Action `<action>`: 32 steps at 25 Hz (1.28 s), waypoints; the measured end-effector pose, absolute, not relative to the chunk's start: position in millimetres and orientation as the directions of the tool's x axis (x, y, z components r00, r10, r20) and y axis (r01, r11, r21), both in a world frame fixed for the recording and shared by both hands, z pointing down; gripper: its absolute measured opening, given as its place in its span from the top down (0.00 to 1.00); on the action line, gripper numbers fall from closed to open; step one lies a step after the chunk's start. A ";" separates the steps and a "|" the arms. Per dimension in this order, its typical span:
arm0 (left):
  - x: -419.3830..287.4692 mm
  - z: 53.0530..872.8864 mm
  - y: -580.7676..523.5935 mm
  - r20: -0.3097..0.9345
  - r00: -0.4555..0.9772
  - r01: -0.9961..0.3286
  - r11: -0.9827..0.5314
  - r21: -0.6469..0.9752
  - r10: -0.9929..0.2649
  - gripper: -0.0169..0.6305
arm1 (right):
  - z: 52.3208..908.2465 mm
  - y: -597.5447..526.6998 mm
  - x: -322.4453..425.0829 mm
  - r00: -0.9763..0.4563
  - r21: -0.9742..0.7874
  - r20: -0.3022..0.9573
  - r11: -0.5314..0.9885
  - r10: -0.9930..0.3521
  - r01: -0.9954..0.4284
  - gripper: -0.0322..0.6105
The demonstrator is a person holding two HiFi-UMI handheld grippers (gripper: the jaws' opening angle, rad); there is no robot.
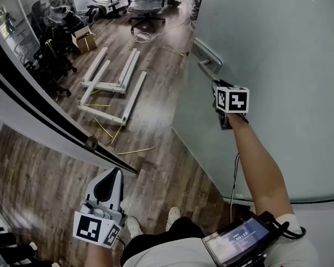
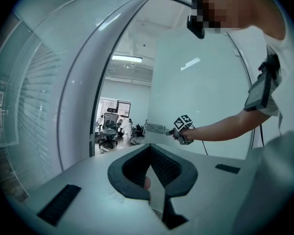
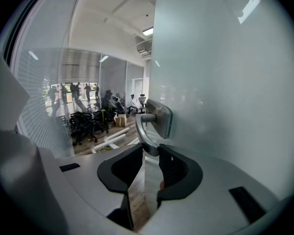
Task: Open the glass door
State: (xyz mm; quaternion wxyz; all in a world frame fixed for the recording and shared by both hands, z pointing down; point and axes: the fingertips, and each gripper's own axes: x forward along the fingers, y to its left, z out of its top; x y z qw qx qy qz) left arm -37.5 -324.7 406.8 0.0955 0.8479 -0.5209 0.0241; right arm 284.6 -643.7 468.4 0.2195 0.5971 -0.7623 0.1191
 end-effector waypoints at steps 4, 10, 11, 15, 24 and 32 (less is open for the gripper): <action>-32.1 410.7 -326.4 0.139 0.453 -0.889 -0.434 0.143 -0.881 0.97 | 465.5 -650.9 297.5 -0.160 0.101 0.475 0.234 -0.865 -0.967 0.79; -32.8 410.2 -327.1 0.140 0.450 -0.890 -0.431 0.148 -0.882 0.97 | 463.5 -661.7 310.7 -0.141 0.081 0.476 0.203 -0.868 -0.976 0.79; -34.1 410.7 -326.3 0.141 0.449 -0.891 -0.431 0.146 -0.882 0.97 | 464.2 -662.4 312.0 -0.140 0.079 0.477 0.201 -0.867 -0.976 0.79; -39.1 409.5 -323.7 0.144 0.443 -0.894 -0.424 0.145 -0.885 0.97 | 461.2 -663.2 316.7 -0.125 0.095 0.471 0.191 -0.873 -0.977 0.79; -47.3 402.4 -318.0 0.132 0.456 -0.887 -0.438 0.144 -0.880 0.97 | 410.4 -645.9 309.6 -0.130 0.146 0.334 0.187 -0.934 -0.971 0.77; -51.0 393.9 -310.3 0.097 0.489 -0.868 -0.474 0.144 -0.867 0.97 | 351.4 -590.1 282.1 -0.189 0.156 0.218 0.226 -0.957 -0.962 0.77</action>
